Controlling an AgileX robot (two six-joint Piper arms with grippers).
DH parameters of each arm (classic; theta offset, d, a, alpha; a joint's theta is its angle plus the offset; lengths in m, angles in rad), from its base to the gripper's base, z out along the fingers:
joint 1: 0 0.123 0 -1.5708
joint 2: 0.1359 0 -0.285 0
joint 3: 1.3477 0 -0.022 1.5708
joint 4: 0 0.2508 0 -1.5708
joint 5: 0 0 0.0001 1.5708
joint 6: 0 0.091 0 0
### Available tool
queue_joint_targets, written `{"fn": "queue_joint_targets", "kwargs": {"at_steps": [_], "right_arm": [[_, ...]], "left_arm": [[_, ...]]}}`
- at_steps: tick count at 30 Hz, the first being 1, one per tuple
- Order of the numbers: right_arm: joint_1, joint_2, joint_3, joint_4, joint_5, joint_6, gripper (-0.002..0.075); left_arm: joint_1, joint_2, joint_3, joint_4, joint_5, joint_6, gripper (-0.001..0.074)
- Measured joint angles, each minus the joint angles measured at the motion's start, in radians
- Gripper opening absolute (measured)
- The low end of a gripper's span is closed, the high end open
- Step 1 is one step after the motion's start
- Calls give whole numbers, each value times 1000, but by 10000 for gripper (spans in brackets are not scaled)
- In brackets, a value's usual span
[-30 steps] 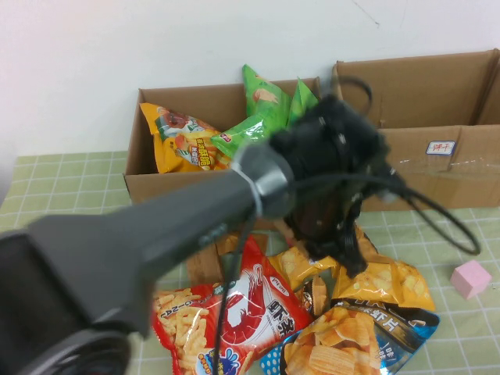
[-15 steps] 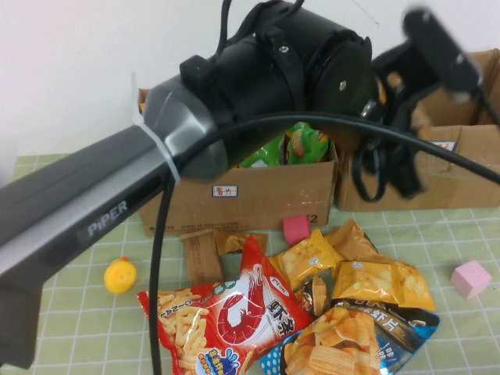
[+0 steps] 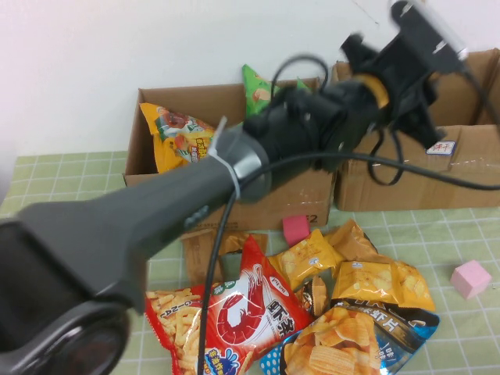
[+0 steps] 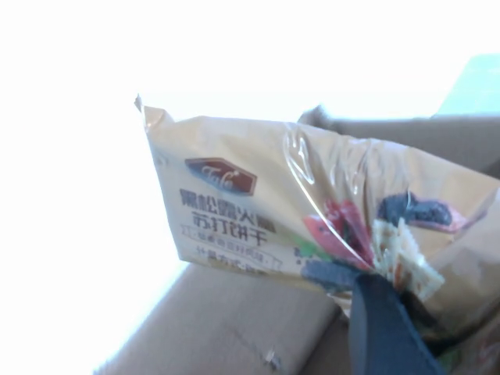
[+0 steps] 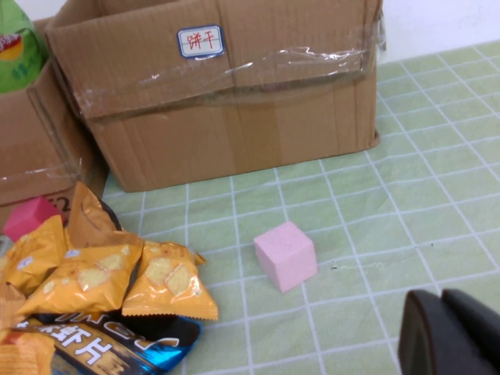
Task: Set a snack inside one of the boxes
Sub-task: Place the biscuit in the biscuit box, then pick up the biscuit
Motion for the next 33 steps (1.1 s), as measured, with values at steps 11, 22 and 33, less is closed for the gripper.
{"fn": "queue_joint_targets", "kwargs": {"at_steps": [11,22,33], "right_arm": [[0,0,2,97,0,0,-2],[0,0,2,106,0,0,-2],[0,0,2,106,-1,0,-2]], "left_arm": [[98,136,2,-175,-127,-28,498],[140,-53,2,-200,220,-2,407],[138,-241,19,-110,902,89,8]]}}
